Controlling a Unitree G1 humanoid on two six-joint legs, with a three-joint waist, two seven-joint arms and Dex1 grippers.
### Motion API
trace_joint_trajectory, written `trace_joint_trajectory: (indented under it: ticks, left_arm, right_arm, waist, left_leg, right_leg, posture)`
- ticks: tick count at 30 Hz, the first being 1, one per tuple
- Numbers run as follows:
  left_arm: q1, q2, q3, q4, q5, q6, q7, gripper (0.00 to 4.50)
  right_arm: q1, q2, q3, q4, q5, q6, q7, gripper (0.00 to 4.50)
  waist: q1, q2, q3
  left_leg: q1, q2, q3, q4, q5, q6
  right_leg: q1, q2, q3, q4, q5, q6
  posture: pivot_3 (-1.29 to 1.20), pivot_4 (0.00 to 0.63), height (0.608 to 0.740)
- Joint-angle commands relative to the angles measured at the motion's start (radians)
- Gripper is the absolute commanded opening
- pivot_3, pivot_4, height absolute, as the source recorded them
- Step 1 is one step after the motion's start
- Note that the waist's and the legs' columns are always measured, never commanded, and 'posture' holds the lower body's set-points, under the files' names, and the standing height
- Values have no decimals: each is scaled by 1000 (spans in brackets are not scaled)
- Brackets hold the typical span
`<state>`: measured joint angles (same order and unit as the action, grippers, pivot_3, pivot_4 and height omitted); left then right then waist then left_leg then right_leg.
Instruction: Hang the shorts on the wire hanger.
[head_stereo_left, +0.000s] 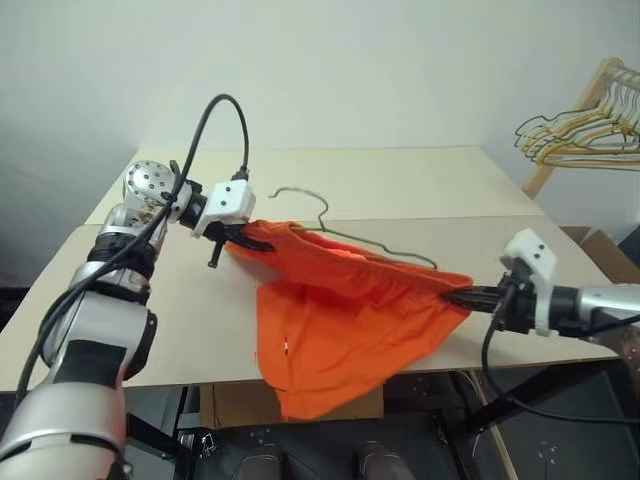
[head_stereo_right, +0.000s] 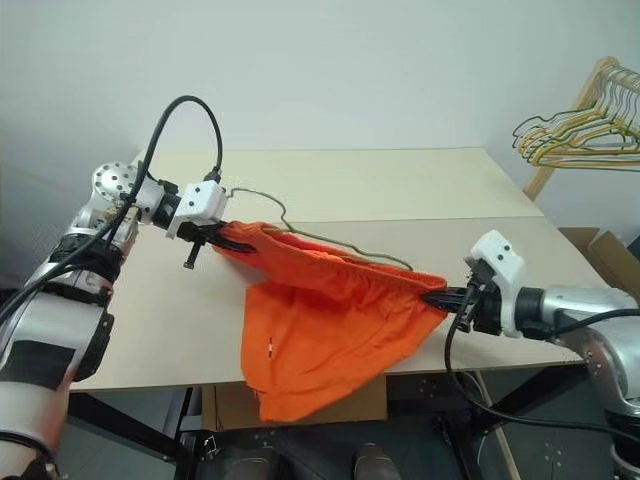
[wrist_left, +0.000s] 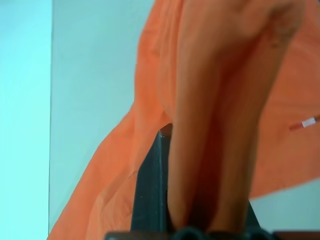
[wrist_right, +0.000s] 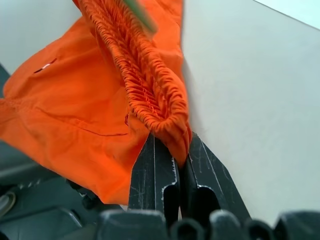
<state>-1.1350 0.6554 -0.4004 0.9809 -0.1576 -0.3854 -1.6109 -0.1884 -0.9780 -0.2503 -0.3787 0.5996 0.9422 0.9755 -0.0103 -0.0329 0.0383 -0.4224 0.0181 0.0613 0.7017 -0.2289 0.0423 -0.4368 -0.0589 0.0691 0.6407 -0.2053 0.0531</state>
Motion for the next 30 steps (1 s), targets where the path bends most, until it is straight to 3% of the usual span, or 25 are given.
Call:
trace_joint_trajectory:
  ticks: [1, 8, 13, 30]
  left_arm:
    - [10, 58, -12, 17, 22, -33, -4, 0]
    - [-21, -50, 148, 42, -35, 105, 106, 0]
    - [-9, -48, 190, -23, -71, 186, -3, 0]
    - [103, 114, -64, -265, -318, 252, -4, 0]
  right_arm:
    - [-22, -69, -32, 65, -26, -39, 23, 19]
    - [-5, -81, 41, 62, -50, -92, 23, 19]
    - [11, -80, 46, 65, -53, -107, 17, 19]
    - [-22, -125, 109, 193, -118, -171, 27, 19]
  waist:
    - [3, 0, 0]
    - [16, 0, 0]
    - [22, 0, 0]
    - [21, 0, 0]
  left_leg:
    - [0, 0, 0, 0, 0, 0]
    - [0, 0, 0, 1, 0, 0]
    - [-1, 0, 0, 1, 0, 0]
    - [0, 0, 1, 1, 0, 0]
  right_leg:
    - [0, 0, 0, 0, 0, 1]
    - [0, 0, 0, 0, -1, 2]
    - [-1, 0, 0, 0, -1, 3]
    - [-1, 0, 1, 1, -5, -4]
  posture:
    - [51, 0, 740]
    - [52, 0, 740]
    - [47, 0, 740]
    - [51, 0, 740]
